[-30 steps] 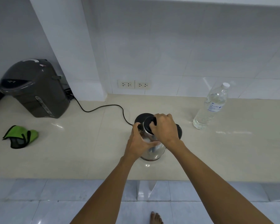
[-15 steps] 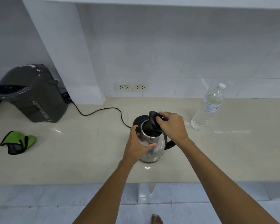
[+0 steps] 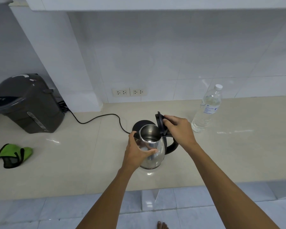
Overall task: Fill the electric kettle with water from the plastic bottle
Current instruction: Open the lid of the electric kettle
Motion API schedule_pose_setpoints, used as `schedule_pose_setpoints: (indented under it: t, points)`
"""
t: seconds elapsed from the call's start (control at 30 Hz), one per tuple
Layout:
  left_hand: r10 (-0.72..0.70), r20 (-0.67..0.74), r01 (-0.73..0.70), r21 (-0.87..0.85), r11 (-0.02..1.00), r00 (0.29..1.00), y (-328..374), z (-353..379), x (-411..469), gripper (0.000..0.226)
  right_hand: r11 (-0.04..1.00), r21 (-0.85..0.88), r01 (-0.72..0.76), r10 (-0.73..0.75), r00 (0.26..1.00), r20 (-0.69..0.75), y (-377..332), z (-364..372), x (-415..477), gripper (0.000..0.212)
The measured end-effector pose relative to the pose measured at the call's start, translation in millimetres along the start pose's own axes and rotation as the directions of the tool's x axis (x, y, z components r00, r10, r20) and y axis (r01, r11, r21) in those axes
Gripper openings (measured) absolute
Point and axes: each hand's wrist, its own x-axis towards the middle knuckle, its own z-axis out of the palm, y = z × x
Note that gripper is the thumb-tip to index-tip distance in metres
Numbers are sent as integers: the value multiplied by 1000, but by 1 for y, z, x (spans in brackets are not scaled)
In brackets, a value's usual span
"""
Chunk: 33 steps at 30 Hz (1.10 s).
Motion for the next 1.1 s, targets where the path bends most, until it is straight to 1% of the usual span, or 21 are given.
schedule_pose_setpoints:
  t: [0.13,0.3,0.63,0.77,0.97,1.1]
  points:
    - [-11,2,11,2,1000,1000,2,0,-1,129,995,83,-46,48,999,-13,10,-5,3,27]
    - [-13,-1,13,16,1000,1000,3,1,-2,127,986,162,-37,43,998,-36,20,-10,-2,27]
    - [10,-6,-10,27,1000,1000,3,0,-4,122,889,445,-105,131,991,-27,42,-16,-5,21]
    - [10,-5,-10,30,999,1000,4,0,-5,126,854,491,-172,214,976,-29,48,-17,-9,24]
    - [10,-3,-10,27,1000,1000,0,-1,-2,125,782,582,-223,283,959,-12,61,-18,-14,22]
    - [11,-6,-10,32,999,1000,0,0,-2,126,753,611,-245,308,951,1,66,-19,-15,22]
